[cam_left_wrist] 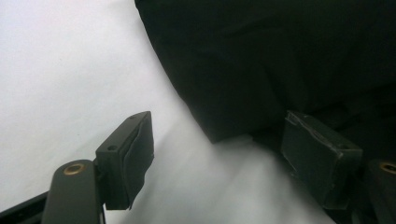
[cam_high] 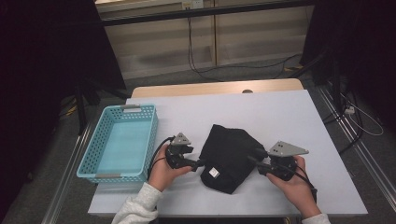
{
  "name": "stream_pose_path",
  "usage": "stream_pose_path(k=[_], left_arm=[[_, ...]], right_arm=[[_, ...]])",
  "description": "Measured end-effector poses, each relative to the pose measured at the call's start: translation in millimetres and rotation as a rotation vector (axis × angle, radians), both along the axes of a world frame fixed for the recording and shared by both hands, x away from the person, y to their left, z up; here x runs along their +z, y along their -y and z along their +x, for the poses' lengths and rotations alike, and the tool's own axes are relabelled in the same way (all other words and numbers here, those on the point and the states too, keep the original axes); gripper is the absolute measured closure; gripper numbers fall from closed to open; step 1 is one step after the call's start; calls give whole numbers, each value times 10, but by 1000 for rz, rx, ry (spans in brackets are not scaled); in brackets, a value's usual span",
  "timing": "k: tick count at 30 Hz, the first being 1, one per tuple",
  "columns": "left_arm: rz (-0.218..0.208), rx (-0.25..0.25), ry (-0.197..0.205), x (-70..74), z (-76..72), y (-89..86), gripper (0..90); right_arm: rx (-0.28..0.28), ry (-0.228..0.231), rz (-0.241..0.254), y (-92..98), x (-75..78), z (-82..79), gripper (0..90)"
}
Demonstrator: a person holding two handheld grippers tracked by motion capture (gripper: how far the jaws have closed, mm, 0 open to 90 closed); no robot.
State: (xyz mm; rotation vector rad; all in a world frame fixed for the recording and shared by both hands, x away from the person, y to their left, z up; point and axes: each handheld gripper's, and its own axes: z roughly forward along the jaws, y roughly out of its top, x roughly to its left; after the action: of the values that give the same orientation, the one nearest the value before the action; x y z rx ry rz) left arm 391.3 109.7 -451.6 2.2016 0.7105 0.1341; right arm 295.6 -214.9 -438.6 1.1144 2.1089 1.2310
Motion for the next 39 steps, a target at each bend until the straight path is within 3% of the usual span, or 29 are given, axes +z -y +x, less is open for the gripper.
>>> stream_pose_path(k=[10,15,19,21,24,33,39], left_arm=[[58,-83,15,-65,13,158,289],[49,-82,36,-61,2,204,271],[10,-69,32,-71,-4,230,480],[6,-58,51,-13,-10,204,674],[-19,-21,24,55,-6,156,868],[-71,55,3,216,29,11,900],[-95,83,-11,317,43,-75,900]], right_arm=[[-8,-14,11,28,-18,-87,490],[-16,-12,21,57,-12,-122,458],[-8,-19,15,6,-38,-149,409],[3,-16,11,-41,-34,-168,382],[23,-8,16,-124,-17,-194,347],[86,-7,36,-418,-20,-231,209],[106,-7,-17,-598,-81,-234,102]])
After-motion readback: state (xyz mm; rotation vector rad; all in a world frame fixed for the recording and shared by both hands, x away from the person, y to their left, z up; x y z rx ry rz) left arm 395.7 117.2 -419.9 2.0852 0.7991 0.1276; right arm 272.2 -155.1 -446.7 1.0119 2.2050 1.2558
